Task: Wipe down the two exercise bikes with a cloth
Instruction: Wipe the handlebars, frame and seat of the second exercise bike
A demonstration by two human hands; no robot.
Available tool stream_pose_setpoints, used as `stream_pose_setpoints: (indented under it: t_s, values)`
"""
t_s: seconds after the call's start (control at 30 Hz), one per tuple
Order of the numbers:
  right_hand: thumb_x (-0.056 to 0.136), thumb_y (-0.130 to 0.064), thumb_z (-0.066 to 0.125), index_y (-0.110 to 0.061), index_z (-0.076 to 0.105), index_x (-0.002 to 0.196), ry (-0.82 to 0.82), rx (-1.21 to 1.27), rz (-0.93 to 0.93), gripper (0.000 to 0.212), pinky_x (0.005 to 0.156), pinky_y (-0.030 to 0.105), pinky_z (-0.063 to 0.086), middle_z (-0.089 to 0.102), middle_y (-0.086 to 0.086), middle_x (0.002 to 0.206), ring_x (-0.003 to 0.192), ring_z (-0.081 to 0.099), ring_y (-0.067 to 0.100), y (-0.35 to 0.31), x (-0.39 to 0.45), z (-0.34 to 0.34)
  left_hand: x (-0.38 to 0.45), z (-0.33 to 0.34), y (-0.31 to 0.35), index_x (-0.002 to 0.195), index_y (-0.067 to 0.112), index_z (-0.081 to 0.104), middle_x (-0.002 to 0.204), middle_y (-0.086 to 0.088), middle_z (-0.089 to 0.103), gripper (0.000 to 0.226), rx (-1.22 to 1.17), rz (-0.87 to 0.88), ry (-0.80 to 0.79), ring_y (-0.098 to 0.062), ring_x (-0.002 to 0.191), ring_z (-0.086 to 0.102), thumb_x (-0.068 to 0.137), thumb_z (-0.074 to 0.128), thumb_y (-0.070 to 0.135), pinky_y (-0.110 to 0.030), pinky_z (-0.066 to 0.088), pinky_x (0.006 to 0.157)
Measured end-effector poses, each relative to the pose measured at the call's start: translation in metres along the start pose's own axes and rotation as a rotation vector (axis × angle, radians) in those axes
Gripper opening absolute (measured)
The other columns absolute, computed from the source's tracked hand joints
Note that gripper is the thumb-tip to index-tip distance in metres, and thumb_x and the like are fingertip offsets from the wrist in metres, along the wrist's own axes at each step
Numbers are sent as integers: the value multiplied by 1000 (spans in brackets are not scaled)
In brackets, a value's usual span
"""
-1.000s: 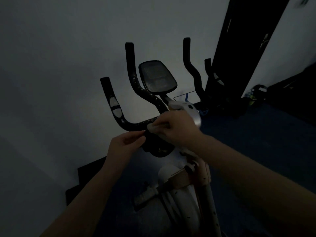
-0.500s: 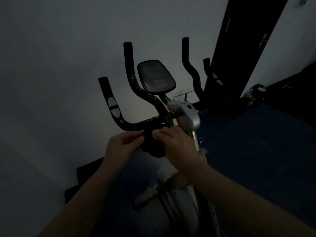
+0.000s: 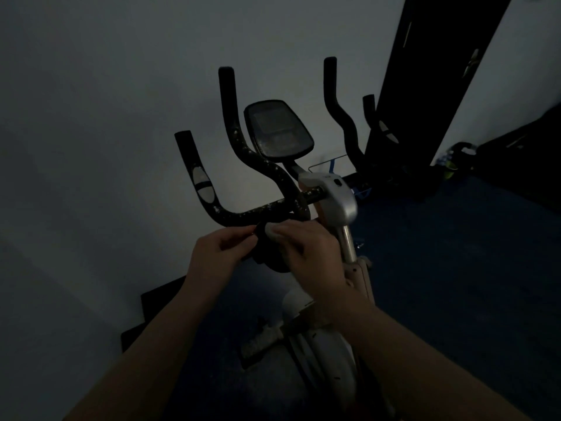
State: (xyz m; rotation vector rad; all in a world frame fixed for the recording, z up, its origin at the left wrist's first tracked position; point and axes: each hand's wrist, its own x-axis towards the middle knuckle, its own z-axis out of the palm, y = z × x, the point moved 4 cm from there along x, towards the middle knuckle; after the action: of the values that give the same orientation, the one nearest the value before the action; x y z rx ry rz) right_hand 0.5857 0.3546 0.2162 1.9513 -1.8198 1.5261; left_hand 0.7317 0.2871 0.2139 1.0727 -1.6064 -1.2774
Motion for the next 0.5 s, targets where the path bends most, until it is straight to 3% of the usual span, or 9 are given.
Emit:
stream_pose_setpoints:
  t_s: [0.1, 0.2, 0.3, 0.37, 0.43, 0.5]
  values:
    - [82, -7, 72, -10, 74, 99, -1, 199, 40, 17, 85, 23, 53, 72, -4, 100, 94, 65, 5, 10, -13, -2, 0, -1, -1, 106, 13, 71, 99, -3, 73, 25, 5, -7, 12, 0, 82, 67, 81, 69, 12, -11, 51, 68]
    - [80, -15, 72, -7, 74, 97, -310, 278, 14, 19, 79, 16, 53, 71, -1, 98, 88, 67, 9, 14, -8, -20, 0, 0, -1, 107, 13, 71, 99, -2, 72, 25, 12, -14, 14, 3, 81, 67, 82, 69, 13, -11, 52, 69]
    - [82, -23, 72, -18, 75, 93, -639, 74, -86, 13, 74, 13, 49, 71, -7, 92, 81, 63, 0, 20, 14, -42, 0, 1, -1, 107, 12, 70, 98, -2, 72, 25, 5, -32, 10, 2, 80, 67, 82, 68, 13, -9, 51, 64]
    - [88, -26, 65, -18, 74, 89, -533, -74, -157, 12, 71, 22, 49, 70, -7, 83, 76, 60, 4, 16, 27, -43, 1, 1, -1, 107, 12, 70, 98, -4, 72, 25, -8, -42, 11, -1, 80, 68, 82, 68, 13, -10, 51, 63]
    - [89, -16, 62, -13, 71, 88, -304, -188, -159, 10, 69, 33, 51, 69, -1, 81, 74, 60, 14, 9, 22, -26, 1, 1, -1, 107, 12, 70, 98, -4, 72, 25, -3, -47, 18, -5, 83, 68, 82, 68, 14, -12, 52, 65]
    - [90, -13, 61, -14, 71, 93, -153, -118, -3, 11, 69, 38, 54, 70, -1, 85, 77, 63, 15, -1, -1, -2, 1, 1, 0, 106, 13, 71, 97, -2, 72, 24, 11, -28, 25, -4, 83, 68, 82, 68, 13, -12, 52, 65]
